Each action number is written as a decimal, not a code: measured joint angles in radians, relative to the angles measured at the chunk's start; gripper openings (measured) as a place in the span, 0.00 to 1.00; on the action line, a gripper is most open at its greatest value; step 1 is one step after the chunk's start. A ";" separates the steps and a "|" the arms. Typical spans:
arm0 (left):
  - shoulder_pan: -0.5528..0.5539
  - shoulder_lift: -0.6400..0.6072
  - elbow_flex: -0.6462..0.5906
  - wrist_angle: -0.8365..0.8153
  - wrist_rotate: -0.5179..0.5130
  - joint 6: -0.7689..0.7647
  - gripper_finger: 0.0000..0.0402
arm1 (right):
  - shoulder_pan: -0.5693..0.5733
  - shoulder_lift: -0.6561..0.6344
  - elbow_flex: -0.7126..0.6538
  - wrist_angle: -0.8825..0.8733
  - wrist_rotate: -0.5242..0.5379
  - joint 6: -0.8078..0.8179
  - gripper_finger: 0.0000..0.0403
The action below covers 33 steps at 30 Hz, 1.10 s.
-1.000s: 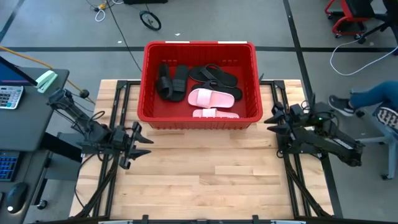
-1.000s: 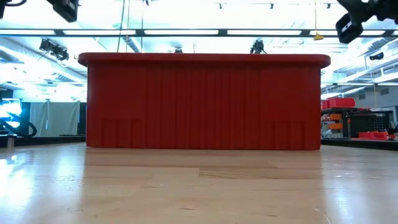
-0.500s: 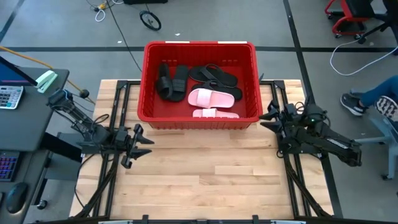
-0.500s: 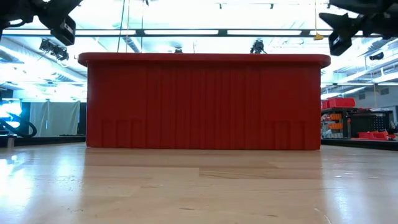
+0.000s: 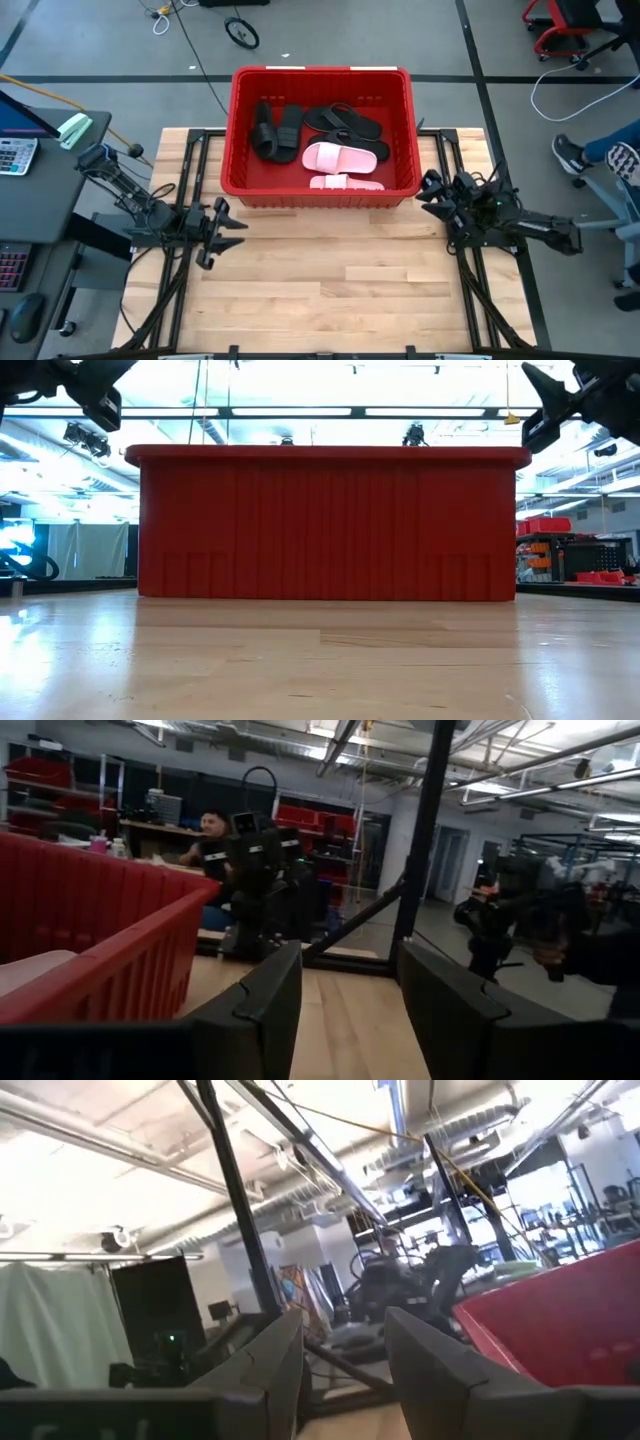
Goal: Pick and place slides into bin
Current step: Return to home position
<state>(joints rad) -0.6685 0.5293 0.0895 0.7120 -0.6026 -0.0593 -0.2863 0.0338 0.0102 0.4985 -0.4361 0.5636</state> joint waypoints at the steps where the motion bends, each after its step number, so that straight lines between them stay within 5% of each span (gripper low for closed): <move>1: 0.000 0.000 0.000 0.000 -0.009 0.000 0.43 | 0.018 0.000 0.001 -0.006 0.017 -0.009 0.37; 17: 0.000 0.000 0.000 0.001 -0.033 -0.007 0.43 | 0.352 0.014 0.005 -0.075 0.105 -0.052 0.37; 25: 0.000 0.001 0.000 -0.006 -0.034 -0.006 0.43 | 0.394 0.013 0.006 -0.311 0.268 -0.044 0.37; 33: 0.000 0.001 0.001 -0.024 -0.033 -0.010 0.43 | 0.415 0.014 0.006 -0.362 0.253 -0.039 0.37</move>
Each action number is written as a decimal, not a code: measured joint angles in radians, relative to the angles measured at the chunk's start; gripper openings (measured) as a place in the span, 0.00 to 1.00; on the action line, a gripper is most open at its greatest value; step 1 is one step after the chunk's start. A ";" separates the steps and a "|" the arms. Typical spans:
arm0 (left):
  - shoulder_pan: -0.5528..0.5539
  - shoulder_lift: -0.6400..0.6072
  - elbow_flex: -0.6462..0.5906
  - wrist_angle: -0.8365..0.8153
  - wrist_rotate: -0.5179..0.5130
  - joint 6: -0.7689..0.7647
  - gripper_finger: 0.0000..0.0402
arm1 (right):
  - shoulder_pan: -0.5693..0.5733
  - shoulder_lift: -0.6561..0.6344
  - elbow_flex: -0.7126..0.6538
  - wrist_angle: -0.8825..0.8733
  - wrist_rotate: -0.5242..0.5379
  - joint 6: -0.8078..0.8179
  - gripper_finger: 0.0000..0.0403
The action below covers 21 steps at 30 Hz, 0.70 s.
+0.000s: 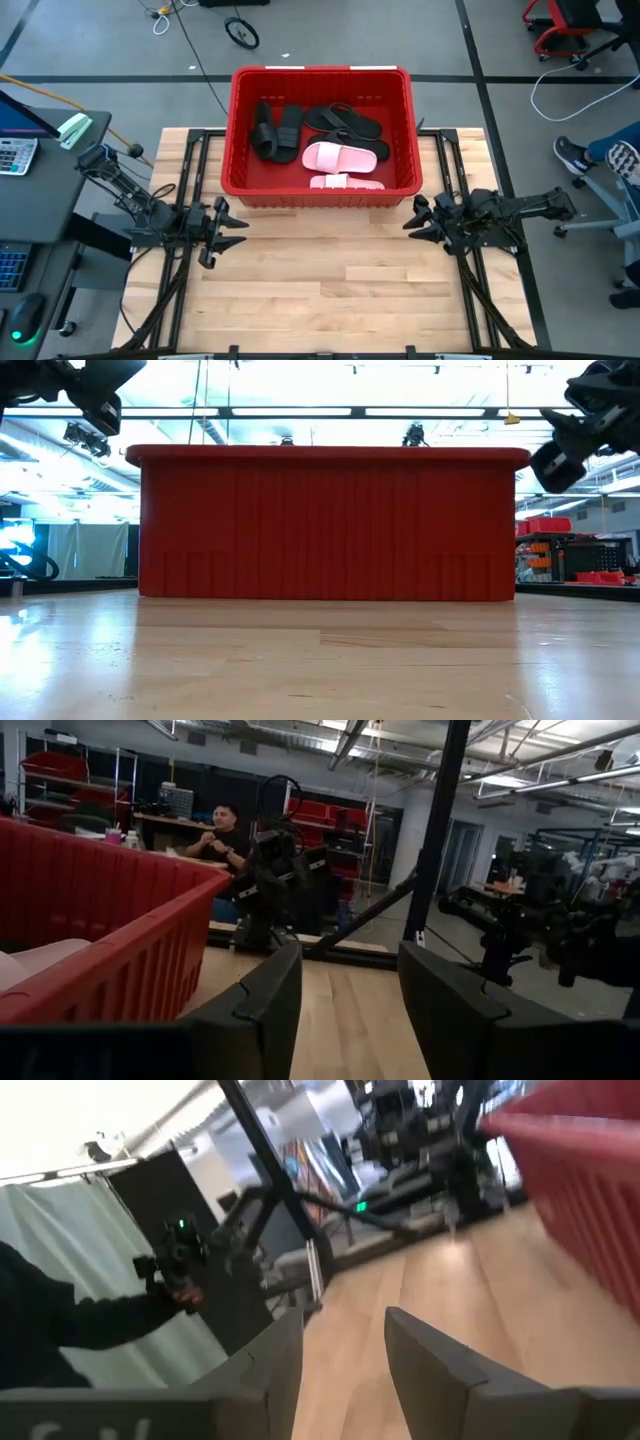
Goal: Pick and place slides into bin
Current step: Return to home position
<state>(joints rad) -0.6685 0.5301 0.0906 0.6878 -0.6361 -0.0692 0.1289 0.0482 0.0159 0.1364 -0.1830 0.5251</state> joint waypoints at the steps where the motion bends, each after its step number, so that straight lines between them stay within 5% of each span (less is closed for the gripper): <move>1: 0.000 0.000 0.000 -0.003 0.000 -0.009 0.43 | 0.001 0.000 0.000 -0.016 -0.006 0.008 0.37; 21: 0.000 -0.001 0.000 -0.006 0.000 -0.050 0.43 | 0.004 0.000 0.000 -0.063 -0.011 0.040 0.37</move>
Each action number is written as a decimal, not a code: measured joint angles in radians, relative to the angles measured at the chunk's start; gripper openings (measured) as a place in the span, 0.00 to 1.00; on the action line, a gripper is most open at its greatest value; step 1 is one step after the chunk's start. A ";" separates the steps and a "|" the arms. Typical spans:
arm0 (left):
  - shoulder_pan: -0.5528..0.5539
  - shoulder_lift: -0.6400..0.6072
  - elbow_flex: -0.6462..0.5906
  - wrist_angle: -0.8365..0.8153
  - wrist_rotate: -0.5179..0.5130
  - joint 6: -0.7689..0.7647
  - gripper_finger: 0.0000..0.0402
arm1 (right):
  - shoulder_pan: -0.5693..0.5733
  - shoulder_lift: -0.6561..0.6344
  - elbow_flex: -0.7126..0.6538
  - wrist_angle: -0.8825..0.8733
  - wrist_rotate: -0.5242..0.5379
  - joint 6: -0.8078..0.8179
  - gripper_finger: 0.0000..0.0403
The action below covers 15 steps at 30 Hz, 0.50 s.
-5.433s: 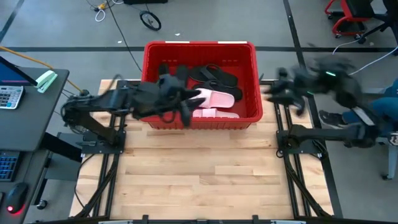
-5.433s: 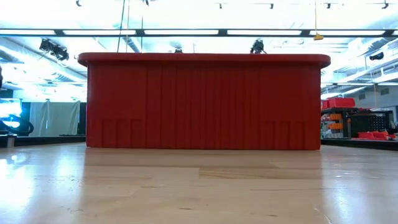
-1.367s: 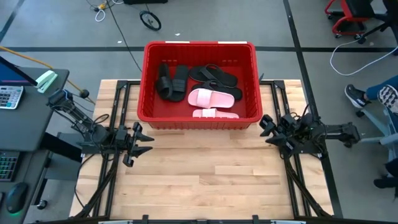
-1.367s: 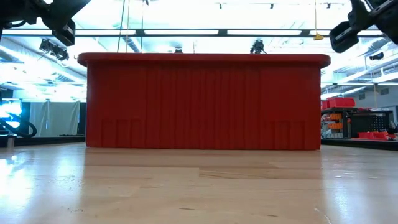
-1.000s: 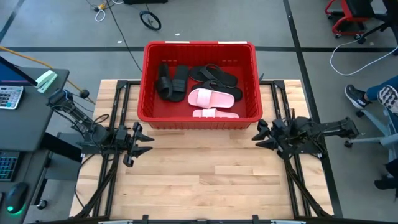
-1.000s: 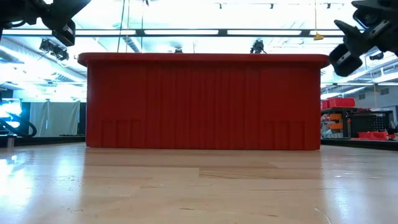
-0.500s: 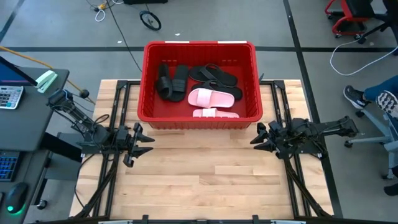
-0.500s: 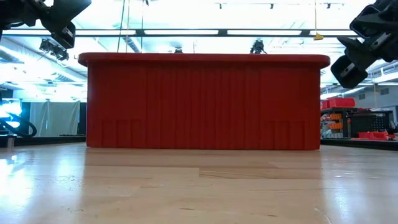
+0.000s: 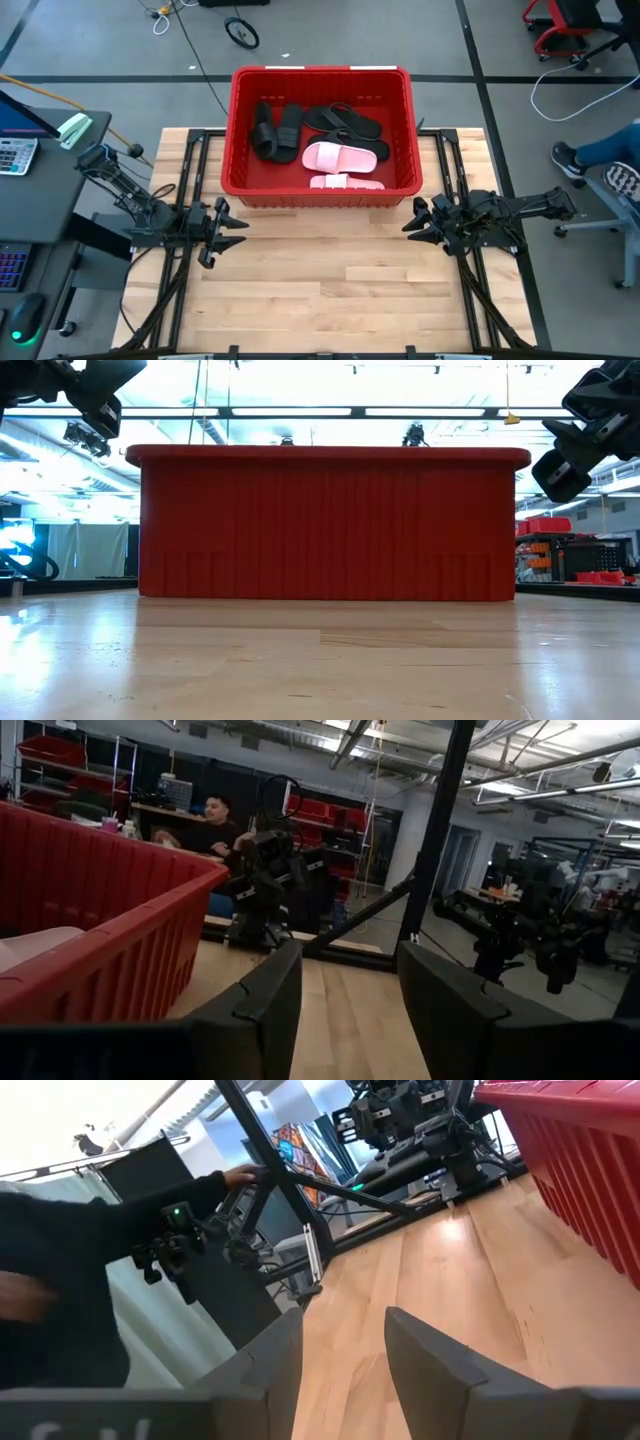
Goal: Pick and place slides into bin
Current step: Return to home position
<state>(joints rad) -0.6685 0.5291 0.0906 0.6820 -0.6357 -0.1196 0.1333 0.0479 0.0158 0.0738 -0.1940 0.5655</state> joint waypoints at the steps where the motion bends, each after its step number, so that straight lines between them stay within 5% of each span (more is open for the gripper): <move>1: 0.000 -0.003 0.000 -0.002 0.000 0.000 0.43 | 0.000 0.000 0.000 0.000 0.000 0.000 0.37; 11: 0.011 -0.087 0.000 -0.036 0.001 0.000 0.43 | 0.000 0.000 0.000 0.000 -0.002 0.000 0.37; 15: 0.014 -0.145 0.000 -0.116 0.045 -0.273 0.43 | 0.000 0.000 0.000 0.000 -0.002 0.000 0.37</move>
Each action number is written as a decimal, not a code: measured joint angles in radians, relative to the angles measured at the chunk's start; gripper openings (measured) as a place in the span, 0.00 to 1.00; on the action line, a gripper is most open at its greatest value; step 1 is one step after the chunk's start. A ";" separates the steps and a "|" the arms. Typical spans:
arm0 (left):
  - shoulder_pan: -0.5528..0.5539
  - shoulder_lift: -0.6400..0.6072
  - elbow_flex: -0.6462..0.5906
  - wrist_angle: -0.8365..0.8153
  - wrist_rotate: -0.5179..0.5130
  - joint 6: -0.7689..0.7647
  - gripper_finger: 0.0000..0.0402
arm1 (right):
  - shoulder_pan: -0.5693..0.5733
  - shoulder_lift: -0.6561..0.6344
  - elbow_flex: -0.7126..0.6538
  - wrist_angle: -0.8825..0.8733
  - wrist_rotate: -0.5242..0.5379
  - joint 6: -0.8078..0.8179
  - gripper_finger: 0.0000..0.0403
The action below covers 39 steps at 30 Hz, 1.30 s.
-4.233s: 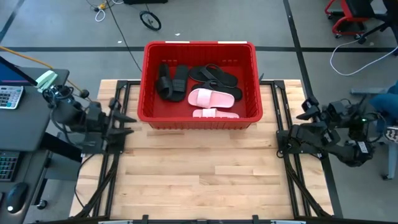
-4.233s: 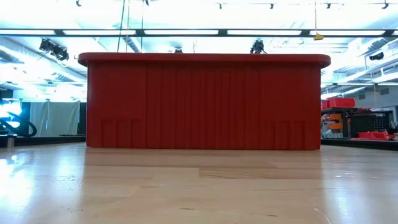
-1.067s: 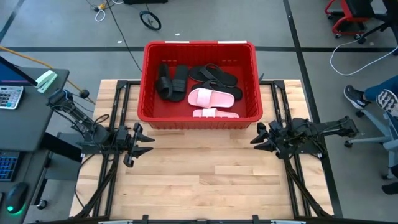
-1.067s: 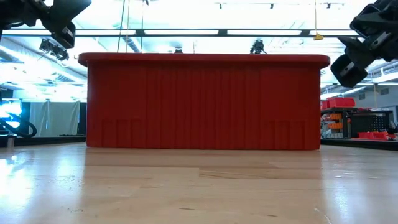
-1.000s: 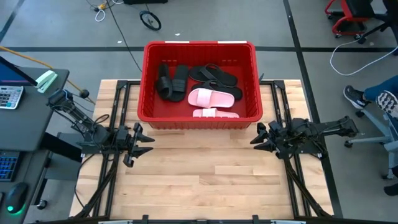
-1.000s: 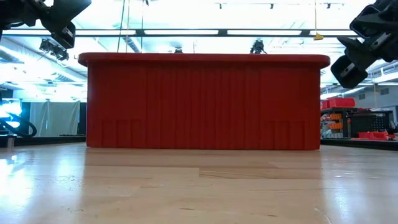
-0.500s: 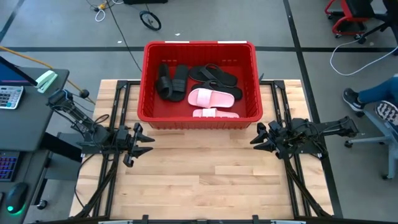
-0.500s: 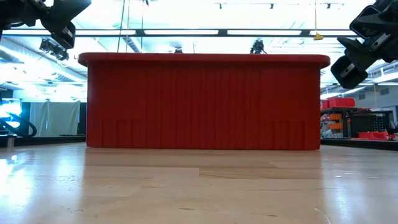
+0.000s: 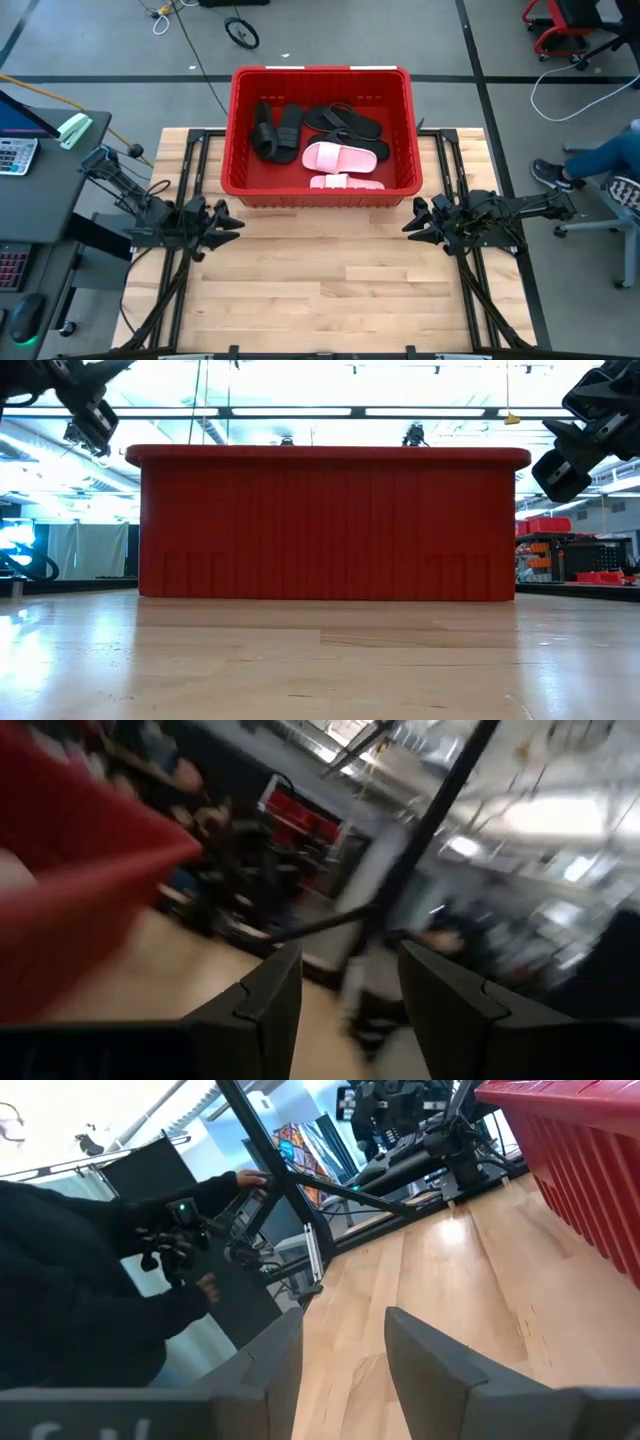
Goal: Pick and place slides into bin
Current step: Return to home position
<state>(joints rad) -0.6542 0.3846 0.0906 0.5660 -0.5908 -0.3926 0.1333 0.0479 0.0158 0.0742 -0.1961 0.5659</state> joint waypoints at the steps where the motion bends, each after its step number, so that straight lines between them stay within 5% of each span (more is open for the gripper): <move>1: 0.000 -0.017 0.000 -0.016 0.008 -0.071 0.43 | 0.000 0.000 0.000 0.000 0.000 0.000 0.37; 6: 0.009 -0.061 0.000 -0.028 0.008 -0.259 0.43 | 0.000 0.000 0.000 0.000 0.000 0.000 0.37; 11: 0.044 -0.071 0.000 -0.028 0.005 -0.270 0.43 | 0.000 0.000 0.000 0.000 0.000 0.000 0.37; 17: 0.096 -0.117 0.000 -0.053 -0.004 0.039 0.43 | 0.000 0.000 0.000 -0.001 0.001 0.000 0.37; 22: 0.128 -0.119 0.000 -0.173 0.232 0.296 0.43 | 0.000 0.000 0.000 -0.003 0.001 0.000 0.37; 30: 0.183 -0.172 0.000 -0.376 0.227 0.201 0.43 | 0.000 0.000 0.000 -0.004 0.001 0.000 0.37; 39: 0.209 -0.301 0.000 -0.462 0.274 0.331 0.43 | 0.000 0.000 0.000 -0.008 0.001 0.000 0.37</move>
<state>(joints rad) -0.4450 0.0833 0.0906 0.1042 -0.3172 -0.0615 0.1333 0.0479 0.0162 0.0662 -0.1951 0.5659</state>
